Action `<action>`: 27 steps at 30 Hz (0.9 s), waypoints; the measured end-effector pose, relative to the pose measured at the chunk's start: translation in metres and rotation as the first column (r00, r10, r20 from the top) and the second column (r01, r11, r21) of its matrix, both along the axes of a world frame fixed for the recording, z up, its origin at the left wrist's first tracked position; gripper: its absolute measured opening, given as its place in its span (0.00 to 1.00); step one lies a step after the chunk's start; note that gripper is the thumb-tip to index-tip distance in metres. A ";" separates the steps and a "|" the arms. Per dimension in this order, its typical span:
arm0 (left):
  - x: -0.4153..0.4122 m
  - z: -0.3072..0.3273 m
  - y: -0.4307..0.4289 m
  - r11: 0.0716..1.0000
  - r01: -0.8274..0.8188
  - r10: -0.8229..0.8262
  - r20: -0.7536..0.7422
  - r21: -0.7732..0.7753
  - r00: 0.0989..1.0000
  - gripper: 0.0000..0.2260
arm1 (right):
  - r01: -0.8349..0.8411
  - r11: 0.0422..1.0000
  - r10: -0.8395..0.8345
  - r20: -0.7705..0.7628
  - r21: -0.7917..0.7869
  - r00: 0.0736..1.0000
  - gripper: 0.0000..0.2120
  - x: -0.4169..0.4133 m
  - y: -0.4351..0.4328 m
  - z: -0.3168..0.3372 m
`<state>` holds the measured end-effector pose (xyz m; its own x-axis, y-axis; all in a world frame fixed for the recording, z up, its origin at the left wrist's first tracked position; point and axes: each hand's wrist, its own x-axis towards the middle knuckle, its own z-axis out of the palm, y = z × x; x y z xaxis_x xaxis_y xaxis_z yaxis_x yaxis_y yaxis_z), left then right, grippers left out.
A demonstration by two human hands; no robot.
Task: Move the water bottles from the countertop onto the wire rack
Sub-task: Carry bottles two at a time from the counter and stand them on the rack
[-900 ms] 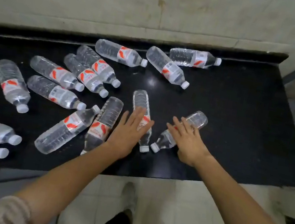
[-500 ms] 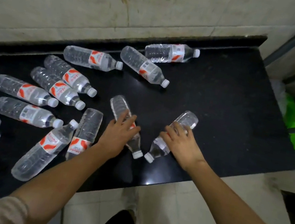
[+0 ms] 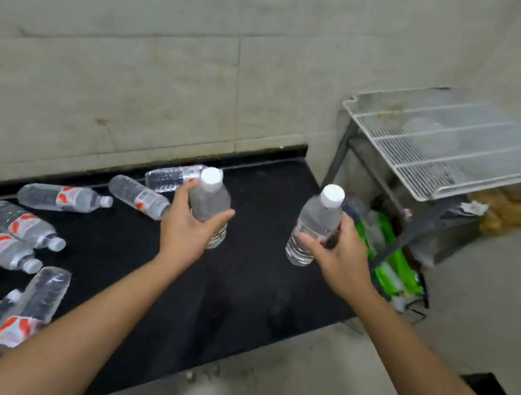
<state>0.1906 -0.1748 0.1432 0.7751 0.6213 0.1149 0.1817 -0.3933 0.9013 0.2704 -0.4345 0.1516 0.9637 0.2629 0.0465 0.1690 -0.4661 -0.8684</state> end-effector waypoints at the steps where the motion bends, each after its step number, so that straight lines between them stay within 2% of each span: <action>1: 0.012 0.014 -0.021 1.000 -0.008 0.009 0.042 -0.027 0.999 0.31 | 0.000 0.999 0.000 0.009 0.034 1.000 0.29 0.009 -0.023 0.011; 6: 0.066 0.079 -0.135 0.984 0.078 -0.037 0.247 -0.158 0.968 0.28 | 0.041 0.991 -0.051 0.078 0.126 0.996 0.31 0.054 -0.141 0.052; 9: 0.093 0.100 -0.194 0.962 0.129 -0.056 0.289 -0.241 0.956 0.21 | 0.076 0.977 -0.095 0.088 0.199 0.992 0.25 0.070 -0.196 0.071; 13: 0.134 0.112 -0.255 0.913 0.207 -0.105 0.289 -0.352 0.952 0.16 | 0.117 0.971 -0.146 0.130 0.207 0.981 0.25 0.097 -0.254 0.084; 18: 0.196 0.118 -0.297 0.872 0.316 -0.194 0.329 -0.373 0.924 0.21 | 0.163 0.958 -0.207 0.177 0.234 0.962 0.24 0.149 -0.297 0.086; 21: 0.242 0.121 -0.308 0.838 0.350 -0.199 0.362 -0.419 0.911 0.31 | 0.178 0.955 -0.229 0.208 0.236 0.951 0.28 0.191 -0.314 0.085; 23: 0.278 0.122 -0.310 0.838 0.360 -0.198 0.389 -0.409 0.900 0.27 | 0.194 0.957 -0.242 0.224 0.216 0.944 0.28 0.226 -0.321 0.088; 27: 0.343 0.124 -0.320 0.853 0.355 -0.196 0.395 -0.383 0.898 0.23 | 0.243 0.961 -0.270 0.239 0.134 0.933 0.20 0.293 -0.326 0.100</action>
